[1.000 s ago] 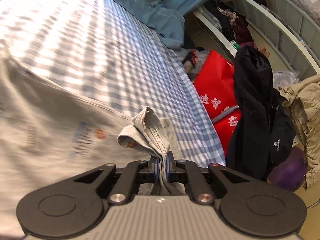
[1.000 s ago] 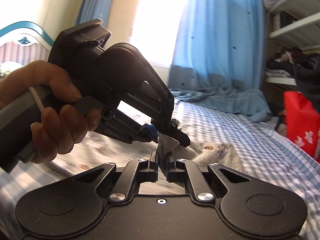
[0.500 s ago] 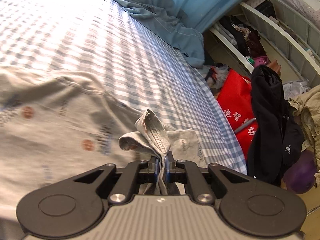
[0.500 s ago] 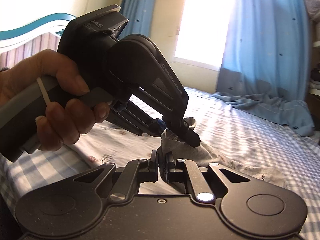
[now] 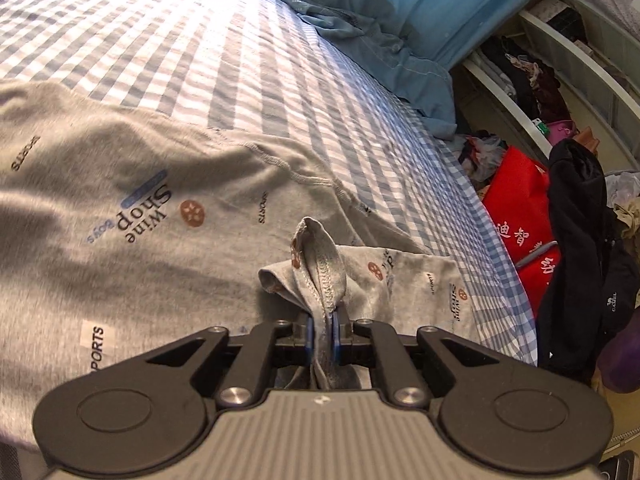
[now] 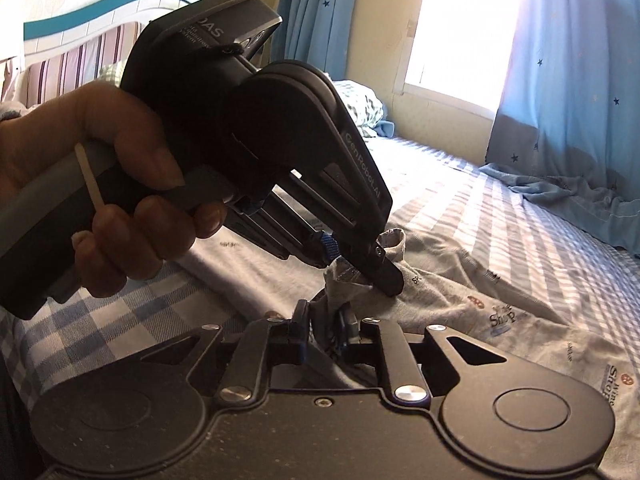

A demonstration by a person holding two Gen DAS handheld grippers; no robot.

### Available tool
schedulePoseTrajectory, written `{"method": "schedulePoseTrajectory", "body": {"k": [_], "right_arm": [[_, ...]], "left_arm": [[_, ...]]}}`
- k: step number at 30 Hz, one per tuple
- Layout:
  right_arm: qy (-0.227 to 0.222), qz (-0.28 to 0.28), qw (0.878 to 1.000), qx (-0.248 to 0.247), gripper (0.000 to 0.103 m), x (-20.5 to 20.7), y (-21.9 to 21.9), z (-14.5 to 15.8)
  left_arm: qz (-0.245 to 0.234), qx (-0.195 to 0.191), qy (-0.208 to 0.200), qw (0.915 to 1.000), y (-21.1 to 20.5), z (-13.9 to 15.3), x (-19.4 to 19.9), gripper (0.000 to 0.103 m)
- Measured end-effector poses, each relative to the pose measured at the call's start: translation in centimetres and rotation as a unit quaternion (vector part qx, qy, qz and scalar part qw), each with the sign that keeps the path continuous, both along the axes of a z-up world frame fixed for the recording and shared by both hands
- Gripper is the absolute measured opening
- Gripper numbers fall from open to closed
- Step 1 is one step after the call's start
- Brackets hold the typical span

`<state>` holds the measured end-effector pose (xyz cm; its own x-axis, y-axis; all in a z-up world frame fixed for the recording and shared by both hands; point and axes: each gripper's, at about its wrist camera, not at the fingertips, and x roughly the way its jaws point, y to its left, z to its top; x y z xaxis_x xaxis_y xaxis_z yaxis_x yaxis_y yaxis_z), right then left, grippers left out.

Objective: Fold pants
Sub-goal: 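Open both grippers and lay the pants fabric down on the bed, then move the left gripper to the grey elastic waistband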

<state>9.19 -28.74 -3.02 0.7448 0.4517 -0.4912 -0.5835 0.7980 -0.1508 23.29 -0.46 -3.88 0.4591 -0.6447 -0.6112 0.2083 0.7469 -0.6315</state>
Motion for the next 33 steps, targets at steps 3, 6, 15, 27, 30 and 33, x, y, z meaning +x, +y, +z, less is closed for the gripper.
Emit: {"method": "schedulePoseTrajectory", "body": {"k": [3, 6, 15, 27, 30, 33], "right_arm": [[0.001, 0.004, 1.0, -0.002, 0.033, -0.2, 0.0, -0.2], [-0.002, 0.003, 1.0, 0.001, 0.054, -0.5, -0.7, 0.1], [-0.058, -0.067, 0.996, -0.019, 0.102, -2.8, -6.8, 0.5], [-0.134, -0.17, 0.974, -0.069, 0.102, 5.1, -14.0, 0.7], [-0.144, -0.141, 0.976, -0.085, 0.102, 7.4, -12.9, 0.0], [-0.147, -0.12, 0.974, -0.124, 0.102, 9.4, -12.0, -1.1]], "left_arm": [[0.014, 0.012, -0.007, 0.9998, 0.4, 0.1, -0.5, 0.04], [0.03, 0.021, -0.018, 0.9992, 0.9, 0.8, -1.2, 0.067], [0.096, 0.176, -0.127, 0.9714, -1.6, 3.6, -4.0, 0.099], [0.171, 0.264, -0.145, 0.9381, -6.3, 1.5, -2.2, 0.101], [0.193, 0.257, -0.119, 0.9393, -4.6, 0.5, -1.8, 0.102], [0.185, 0.25, -0.131, 0.9411, -3.5, 0.0, -2.2, 0.103]]}}
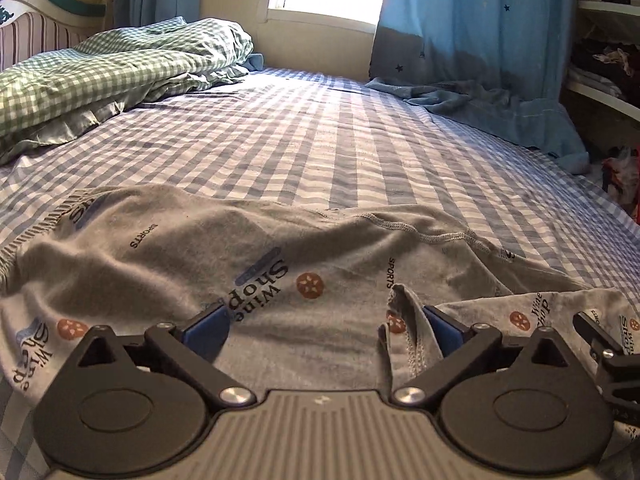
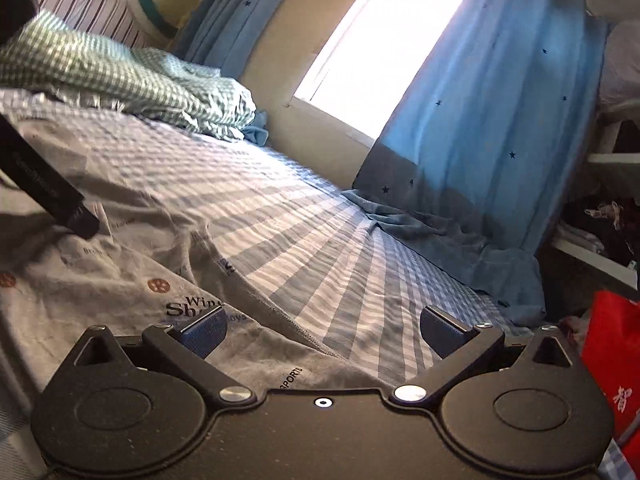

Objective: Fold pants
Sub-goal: 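Move the left gripper to the grey elastic waistband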

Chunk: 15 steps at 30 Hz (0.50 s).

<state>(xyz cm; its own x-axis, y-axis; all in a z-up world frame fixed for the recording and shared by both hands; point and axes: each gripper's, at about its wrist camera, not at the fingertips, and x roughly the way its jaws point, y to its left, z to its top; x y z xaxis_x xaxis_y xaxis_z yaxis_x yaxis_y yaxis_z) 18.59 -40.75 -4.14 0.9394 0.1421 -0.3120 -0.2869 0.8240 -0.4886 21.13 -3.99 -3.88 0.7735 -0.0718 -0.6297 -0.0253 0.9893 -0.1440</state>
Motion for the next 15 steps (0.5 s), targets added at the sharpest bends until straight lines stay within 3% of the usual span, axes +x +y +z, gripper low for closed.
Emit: {"method": "schedulePoseTrajectory", "body": {"k": [3, 8, 12, 15], "right_arm": [[0.003, -0.018, 0.997, -0.077, 0.102, 1.9, -0.1, -1.5], [0.004, -0.111, 0.992, -0.06, 0.102, 4.1, -5.2, -2.1], [0.029, -0.179, 0.983, -0.005, 0.102, 5.3, -8.8, -1.7], [0.011, -0.193, 0.981, -0.027, 0.102, 4.2, -8.5, -0.9]], "left_arm": [[-0.011, 0.009, -0.005, 0.9999, -0.1, -0.3, -0.3, 0.103], [-0.009, -0.009, -0.013, 0.9998, 0.4, -0.6, -0.2, 0.103], [-0.008, -0.017, -0.014, 0.9997, 0.6, -0.5, -0.2, 0.103], [0.002, -0.032, -0.021, 0.9993, 1.3, 0.0, -0.6, 0.103]]}}
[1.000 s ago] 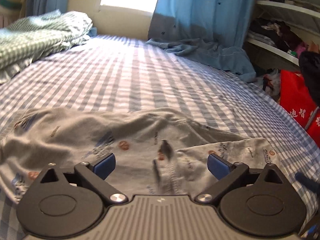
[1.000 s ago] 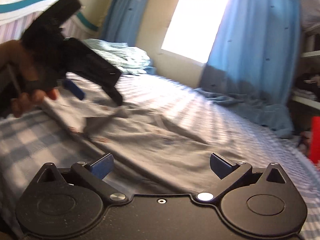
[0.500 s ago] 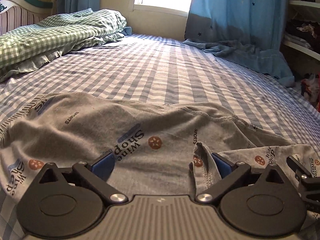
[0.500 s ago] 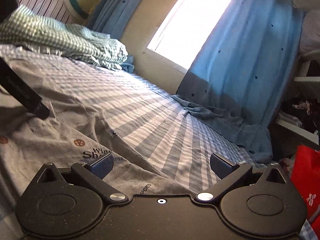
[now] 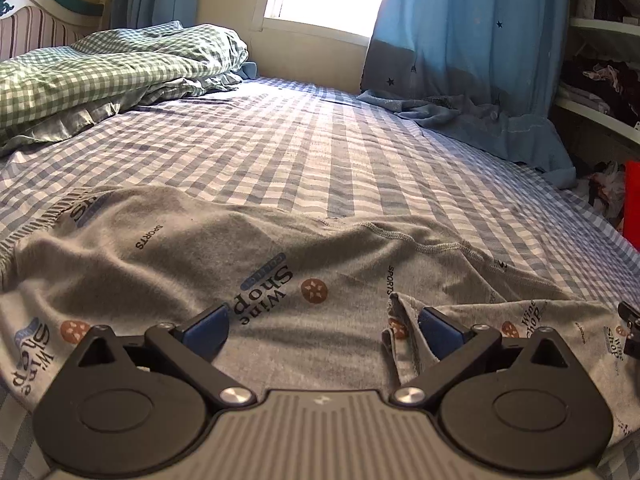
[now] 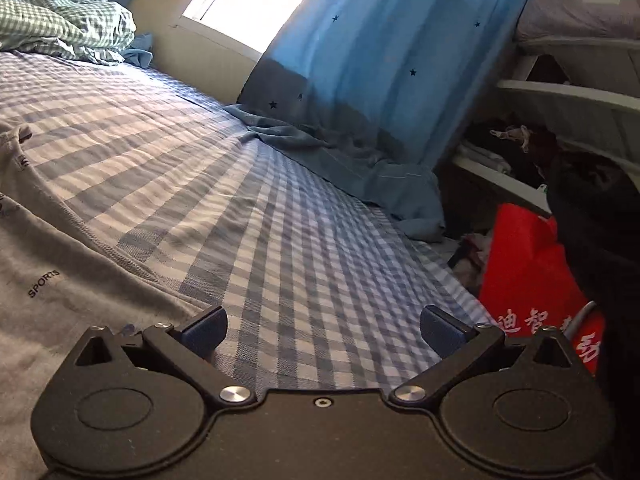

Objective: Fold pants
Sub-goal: 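Move the left gripper to the grey elastic waistband, then close the left gripper on the waistband and lift it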

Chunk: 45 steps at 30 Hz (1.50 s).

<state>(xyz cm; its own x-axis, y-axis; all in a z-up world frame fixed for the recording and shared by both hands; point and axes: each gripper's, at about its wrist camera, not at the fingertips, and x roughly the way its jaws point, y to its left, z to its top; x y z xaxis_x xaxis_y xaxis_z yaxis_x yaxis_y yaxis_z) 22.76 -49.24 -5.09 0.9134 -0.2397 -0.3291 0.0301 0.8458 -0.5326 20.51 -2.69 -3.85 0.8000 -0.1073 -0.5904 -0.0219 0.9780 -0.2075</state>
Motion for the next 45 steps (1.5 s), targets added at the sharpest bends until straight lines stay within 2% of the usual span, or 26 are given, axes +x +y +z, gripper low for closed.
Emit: {"method": "schedulePoseTrajectory", "body": {"k": [2, 5, 7, 11, 14, 17, 19, 25, 30, 33, 36, 41, 45], "right_arm": [[-0.016, 0.023, 1.0, 0.001, 0.102, -2.1, 1.0, 0.7], [-0.031, 0.056, 0.998, 0.014, 0.102, -5.6, 3.1, 1.2], [-0.023, 0.074, 0.997, 0.017, 0.102, -7.5, 4.5, 0.9], [0.013, 0.075, 0.997, 0.002, 0.102, -9.1, 6.1, -1.0], [0.013, 0.052, 0.998, 0.022, 0.102, -9.7, 6.5, -1.0], [0.005, 0.085, 0.996, 0.04, 0.102, -10.3, 8.0, 0.0], [-0.004, 0.119, 0.992, 0.042, 0.102, -10.5, 9.6, 0.5], [0.0, 0.217, 0.976, 0.018, 0.102, -8.4, 16.4, 1.3], [0.014, 0.244, 0.97, -0.003, 0.102, -5.0, 22.1, 1.4], [0.029, 0.246, 0.969, -0.021, 0.102, -4.0, 24.7, 0.1], [0.015, 0.24, 0.97, -0.037, 0.102, -4.2, 25.8, -0.5], [-0.002, 0.24, 0.971, -0.02, 0.102, -4.6, 25.2, 0.5], [0.011, 0.254, 0.967, -0.03, 0.102, -1.9, 25.6, 1.2]], "left_arm": [[0.015, 0.012, -0.005, 0.9998, 0.4, 0.4, -0.7, 0.103], [0.024, 0.061, 0.009, 0.9978, 0.3, 0.5, -1.4, 0.103], [0.016, 0.082, 0.007, 0.9965, 0.4, 0.6, -2.3, 0.103], [0.019, 0.09, 0.001, 0.9957, 0.9, 0.6, -4.3, 0.103], [0.018, 0.058, -0.017, 0.998, 1.6, 1.2, -6.0, 0.103], [0.022, 0.027, -0.02, 0.9992, 2.4, 1.8, -7.2, 0.103], [0.033, 0.02, -0.023, 0.999, 3.1, 2.1, -7.9, 0.103], [0.076, 0.006, -0.017, 0.997, 7.4, 2.3, -10.4, 0.103], [0.118, -0.033, -0.002, 0.9925, 11.3, 1.5, -11.6, 0.103], [0.124, -0.046, -0.003, 0.9912, 12.9, 1.3, -11.8, 0.103], [0.124, -0.053, -0.012, 0.9908, 13.8, 1.3, -11.7, 0.103], [0.123, -0.069, -0.019, 0.9898, 14.9, 1.3, -10.6, 0.103], [0.123, -0.076, -0.026, 0.9891, 15.6, 1.3, -10.1, 0.103]]}}
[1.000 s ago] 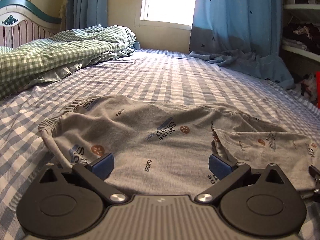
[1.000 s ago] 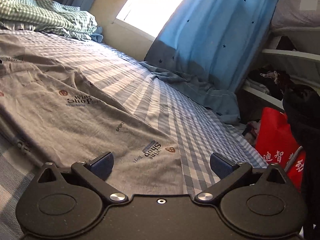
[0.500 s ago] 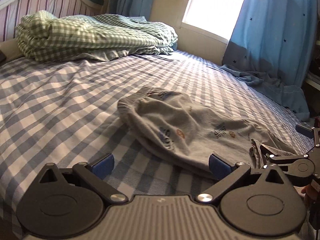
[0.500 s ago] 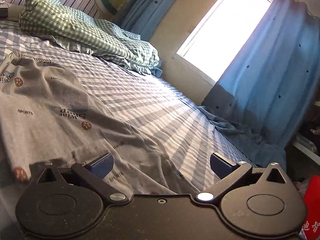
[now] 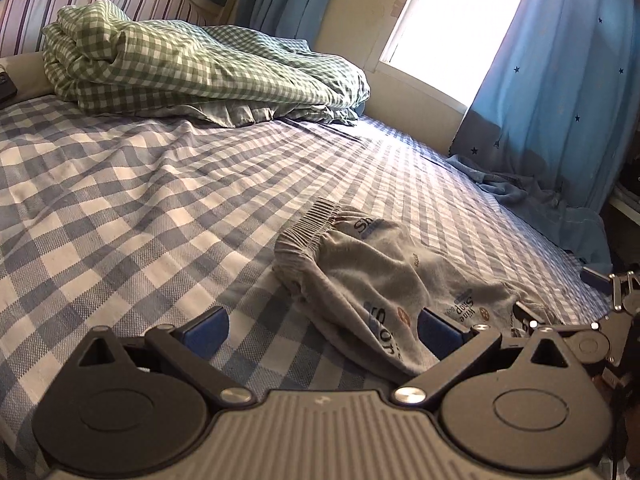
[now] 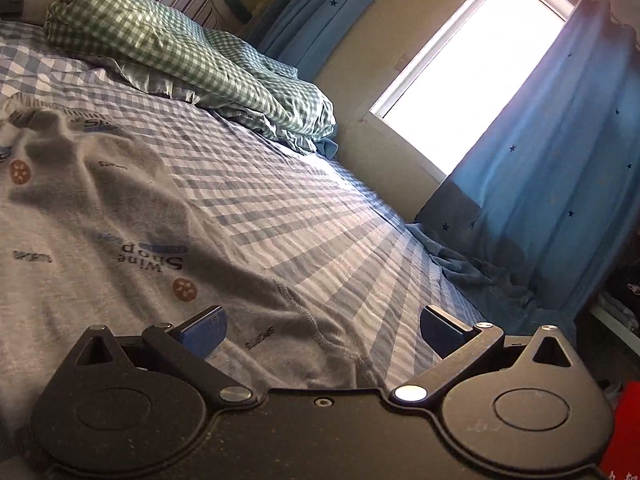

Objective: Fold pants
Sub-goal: 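Close the left gripper on the waistband and lift it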

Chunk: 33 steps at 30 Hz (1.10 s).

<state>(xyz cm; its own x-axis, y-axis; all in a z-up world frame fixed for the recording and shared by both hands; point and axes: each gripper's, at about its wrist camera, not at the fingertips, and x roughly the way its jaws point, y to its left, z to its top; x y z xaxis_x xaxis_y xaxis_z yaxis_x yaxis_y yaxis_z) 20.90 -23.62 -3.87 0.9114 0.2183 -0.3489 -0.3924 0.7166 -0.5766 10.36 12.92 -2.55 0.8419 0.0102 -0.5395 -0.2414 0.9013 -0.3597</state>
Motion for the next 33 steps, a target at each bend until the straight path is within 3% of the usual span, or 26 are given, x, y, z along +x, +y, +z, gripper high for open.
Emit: {"method": "schedulePoseTrajectory", "body": {"k": [3, 7, 9, 15, 20, 24, 28, 33], "right_arm": [[0.002, 0.006, 1.0, -0.005, 0.102, 3.6, 0.7, 0.7], [0.081, 0.031, 0.995, -0.048, 0.102, 7.7, 2.4, -0.9], [0.066, 0.041, 0.995, -0.055, 0.102, 7.5, 2.8, -0.6], [0.052, 0.044, 0.998, -0.017, 0.102, 4.4, 2.9, 1.7], [0.035, 0.02, 0.999, 0.025, 0.102, -0.8, 1.2, 2.2], [0.041, -0.034, 0.997, 0.062, 0.102, -4.1, -1.0, 1.7], [0.046, -0.101, 0.992, 0.068, 0.102, -6.0, -2.6, 0.1], [0.051, -0.12, 0.989, 0.065, 0.102, -7.0, -3.7, -1.2]], "left_arm": [[0.005, -0.005, 0.003, 1.0, 0.5, -0.3, 0.4, 0.103], [0.001, -0.017, 0.001, 0.9999, 1.2, -0.5, 0.6, 0.103], [-0.005, -0.016, -0.001, 0.9999, 1.5, -0.5, 0.6, 0.103], [-0.038, -0.051, -0.012, 0.9979, 2.4, -0.7, 1.3, 0.103], [-0.082, -0.191, -0.041, 0.9773, 3.7, -2.3, 2.6, 0.103], [-0.045, -0.18, -0.028, 0.9822, 3.0, -2.4, 3.3, 0.103], [-0.016, -0.157, -0.019, 0.9874, 2.0, -2.3, 4.3, 0.103], [0.014, -0.21, -0.024, 0.9774, 3.1, -2.4, 4.9, 0.096]]}}
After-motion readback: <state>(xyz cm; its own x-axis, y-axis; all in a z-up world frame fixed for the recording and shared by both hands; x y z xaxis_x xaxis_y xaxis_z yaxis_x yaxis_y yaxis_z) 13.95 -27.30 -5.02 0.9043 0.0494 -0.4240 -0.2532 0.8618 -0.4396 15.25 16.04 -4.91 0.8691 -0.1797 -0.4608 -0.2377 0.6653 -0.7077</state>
